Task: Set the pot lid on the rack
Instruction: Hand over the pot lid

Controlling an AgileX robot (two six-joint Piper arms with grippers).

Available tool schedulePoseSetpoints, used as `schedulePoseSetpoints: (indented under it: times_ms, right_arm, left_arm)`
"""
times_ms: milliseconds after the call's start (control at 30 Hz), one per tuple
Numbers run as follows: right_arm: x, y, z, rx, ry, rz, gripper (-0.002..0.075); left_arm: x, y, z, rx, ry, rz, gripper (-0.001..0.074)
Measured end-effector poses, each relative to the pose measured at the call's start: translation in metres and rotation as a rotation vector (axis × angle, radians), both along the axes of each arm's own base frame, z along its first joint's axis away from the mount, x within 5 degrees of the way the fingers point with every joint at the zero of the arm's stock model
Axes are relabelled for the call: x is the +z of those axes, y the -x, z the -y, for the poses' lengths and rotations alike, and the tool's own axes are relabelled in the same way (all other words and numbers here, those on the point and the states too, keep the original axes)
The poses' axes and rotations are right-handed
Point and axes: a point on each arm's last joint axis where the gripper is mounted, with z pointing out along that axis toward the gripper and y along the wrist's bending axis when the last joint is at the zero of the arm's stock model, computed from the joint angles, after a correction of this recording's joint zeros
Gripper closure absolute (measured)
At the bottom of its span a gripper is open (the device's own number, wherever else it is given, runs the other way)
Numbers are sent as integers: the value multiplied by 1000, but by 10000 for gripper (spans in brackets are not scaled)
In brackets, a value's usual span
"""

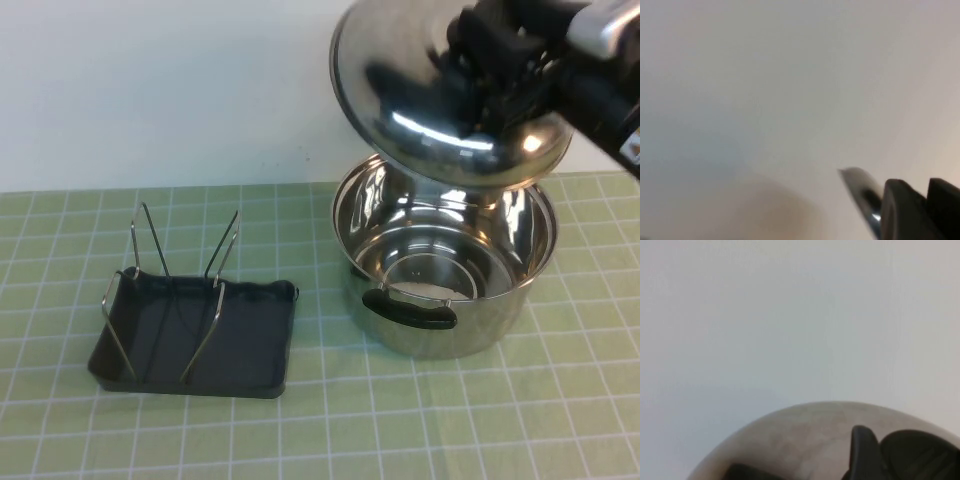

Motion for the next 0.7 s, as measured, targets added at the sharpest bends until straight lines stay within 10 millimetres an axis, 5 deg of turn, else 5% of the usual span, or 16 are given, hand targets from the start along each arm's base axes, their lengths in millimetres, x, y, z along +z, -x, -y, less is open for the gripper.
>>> schedulePoseSetpoints:
  times_ms: [133,233,300,700]
  right_arm:
    - [37,27,-17,142,86,156,372]
    - [54,55,-50,346,161,242,372]
    - [60,72,-70,455,170,269,372]
    - [46,143,-157,787,146,211,372]
  left_arm:
    - [6,9,17,-315,182,15,458]
    - [4,12,24,-514,375,-109,195]
    - [3,13,26,-578,465,-163,112]
    - [3,13,27,-627,526,-197,44]
